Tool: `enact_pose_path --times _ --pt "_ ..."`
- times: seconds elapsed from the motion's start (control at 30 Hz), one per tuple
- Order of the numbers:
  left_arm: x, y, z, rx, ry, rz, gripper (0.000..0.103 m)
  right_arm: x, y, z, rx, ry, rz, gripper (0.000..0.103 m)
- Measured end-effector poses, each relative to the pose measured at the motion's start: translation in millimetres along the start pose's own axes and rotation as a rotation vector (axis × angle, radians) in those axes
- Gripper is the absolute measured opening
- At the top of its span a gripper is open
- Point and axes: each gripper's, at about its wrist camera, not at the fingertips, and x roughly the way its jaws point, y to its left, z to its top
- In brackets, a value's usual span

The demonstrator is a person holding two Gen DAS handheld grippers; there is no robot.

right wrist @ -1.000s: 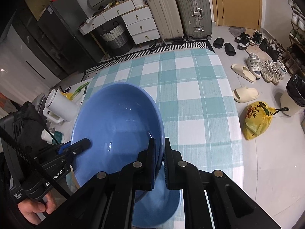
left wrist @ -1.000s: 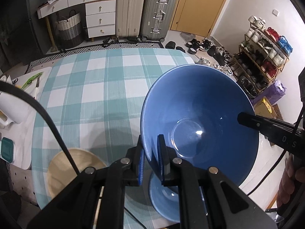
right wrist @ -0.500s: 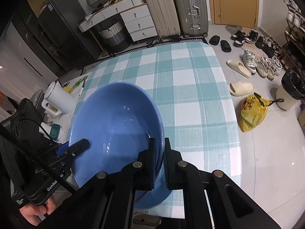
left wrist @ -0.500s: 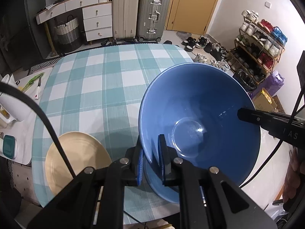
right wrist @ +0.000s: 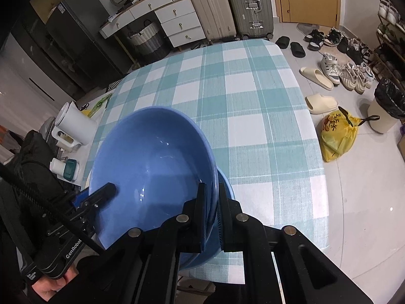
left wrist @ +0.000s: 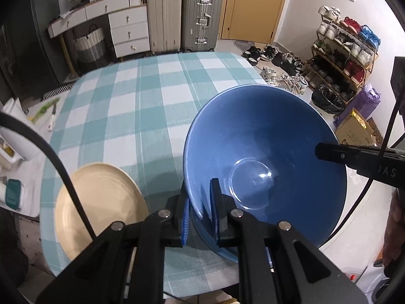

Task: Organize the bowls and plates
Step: 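Lift the blue bowl with both grippers and carry it toward the nested bowls, then lower the held bowl into the nested blue bowls with both grippers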

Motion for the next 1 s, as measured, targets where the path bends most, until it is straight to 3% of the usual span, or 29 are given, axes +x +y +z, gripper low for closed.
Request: enact_pose_path --times 0.53,0.77,1.0 --pt "22.4 -5.7 -31.2 0.066 0.004 0.053 0.013 32.1 -0.2 -28.7 -0.060 0.077 -0.072 0.008" --pt "25.0 -4.8 -34.1 0.078 -0.003 0.064 0.013 36.7 1.2 -34.0 -0.075 0.063 -0.076 0.008" --pt "35.6 -7.0 -45.4 0.103 -0.018 0.097 0.014 36.1 16.5 -39.3 -0.174 0.029 -0.153 0.009"
